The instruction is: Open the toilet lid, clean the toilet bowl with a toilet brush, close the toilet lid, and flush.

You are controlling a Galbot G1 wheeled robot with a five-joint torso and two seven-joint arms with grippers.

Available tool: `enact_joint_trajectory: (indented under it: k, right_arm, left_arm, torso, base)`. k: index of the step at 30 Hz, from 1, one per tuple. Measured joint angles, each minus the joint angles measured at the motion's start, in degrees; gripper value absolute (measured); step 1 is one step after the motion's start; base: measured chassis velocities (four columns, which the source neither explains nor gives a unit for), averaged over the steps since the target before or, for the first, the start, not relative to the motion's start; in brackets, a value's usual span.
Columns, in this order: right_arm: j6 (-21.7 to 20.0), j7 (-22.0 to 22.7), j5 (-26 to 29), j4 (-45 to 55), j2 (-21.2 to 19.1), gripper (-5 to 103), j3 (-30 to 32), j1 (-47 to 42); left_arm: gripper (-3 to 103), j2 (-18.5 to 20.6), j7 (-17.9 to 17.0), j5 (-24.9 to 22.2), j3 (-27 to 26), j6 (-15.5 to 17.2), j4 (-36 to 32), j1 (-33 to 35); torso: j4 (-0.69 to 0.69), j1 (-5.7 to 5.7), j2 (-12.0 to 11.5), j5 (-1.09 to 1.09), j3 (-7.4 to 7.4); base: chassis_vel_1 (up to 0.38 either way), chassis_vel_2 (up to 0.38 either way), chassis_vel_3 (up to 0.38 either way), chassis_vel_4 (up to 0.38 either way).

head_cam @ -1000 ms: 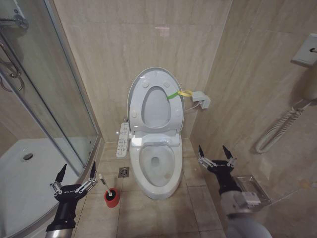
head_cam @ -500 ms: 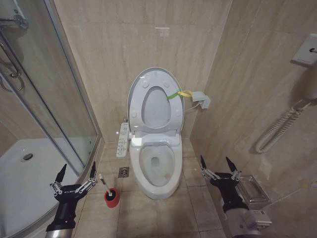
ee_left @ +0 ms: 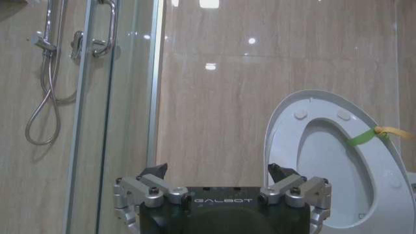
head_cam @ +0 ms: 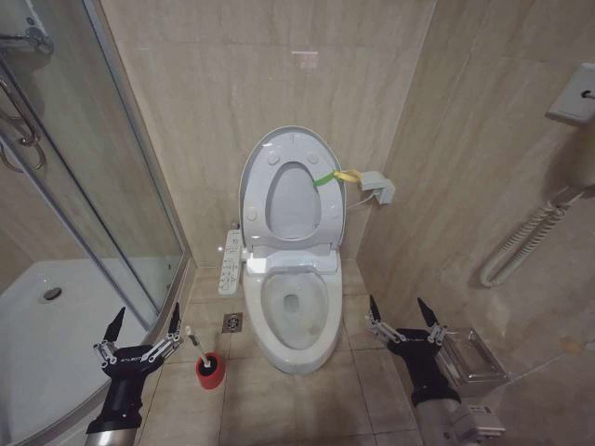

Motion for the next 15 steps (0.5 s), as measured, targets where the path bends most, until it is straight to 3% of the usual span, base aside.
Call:
enact_joint_trajectory:
  k: [15]
  right_arm:
    - [0.0,-0.95,-0.34,0.37,0.36,100,-0.27,-0.6]
  left_arm:
    - [100,0.0,0.0,0.0,0.0,0.0,0.0,0.0]
  torso:
    - [0.0,0.0,0.0,0.01,0.0]
  base:
    - [0.0,0.0,0.0,0.0]
